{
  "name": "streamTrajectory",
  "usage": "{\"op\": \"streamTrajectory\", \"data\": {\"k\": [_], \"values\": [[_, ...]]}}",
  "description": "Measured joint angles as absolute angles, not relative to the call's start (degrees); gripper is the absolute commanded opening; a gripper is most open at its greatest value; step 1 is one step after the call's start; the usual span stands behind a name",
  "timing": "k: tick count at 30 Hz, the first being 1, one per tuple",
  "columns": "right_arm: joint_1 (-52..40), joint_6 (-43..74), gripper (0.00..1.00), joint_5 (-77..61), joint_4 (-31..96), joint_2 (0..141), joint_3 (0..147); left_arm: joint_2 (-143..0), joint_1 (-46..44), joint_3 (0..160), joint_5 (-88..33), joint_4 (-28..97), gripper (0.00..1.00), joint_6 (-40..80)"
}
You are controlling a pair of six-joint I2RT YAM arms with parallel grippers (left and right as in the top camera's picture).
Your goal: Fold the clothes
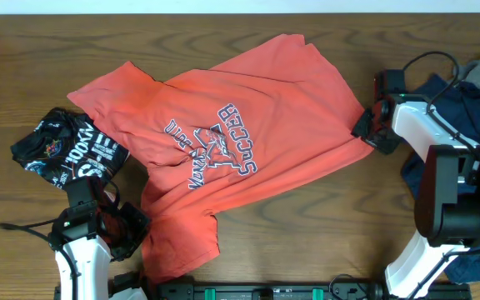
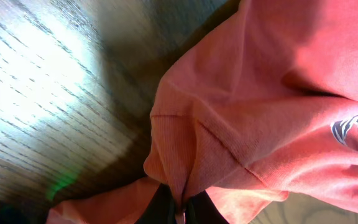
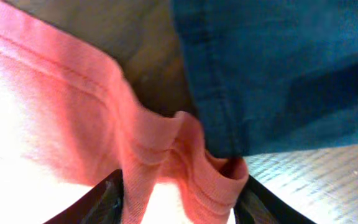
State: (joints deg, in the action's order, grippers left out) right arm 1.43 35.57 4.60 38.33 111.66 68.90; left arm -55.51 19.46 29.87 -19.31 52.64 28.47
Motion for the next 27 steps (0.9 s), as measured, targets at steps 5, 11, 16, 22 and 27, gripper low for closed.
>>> {"op": "streamTrajectory", "data": {"k": [5,11,16,22,27], "values": [[2.9,34.7,0.26,3.1,43.1,111.6,69.3,-55.5,19.5,29.9,-19.2,52.6,0.06,28.5],[3.9,33.4,0.28,3.5,56.2,111.4,69.0,-55.5,19.5,29.9,-19.0,52.9,0.06,28.5],[4.0,32.7,0.3,7.0,65.3,111.4,67.1,-55.5,19.5,29.9,-18.9,53.5,0.06,27.1],[4.0,32.4,0.33,8.9,69.4,107.0,66.6,-55.5,19.5,29.9,-18.9,53.5,0.06,25.4],[4.0,31.2,0.73,8.9,66.4,96.5,66.5,-55.5,19.5,29.9,-18.9,52.4,0.06,25.2]]}}
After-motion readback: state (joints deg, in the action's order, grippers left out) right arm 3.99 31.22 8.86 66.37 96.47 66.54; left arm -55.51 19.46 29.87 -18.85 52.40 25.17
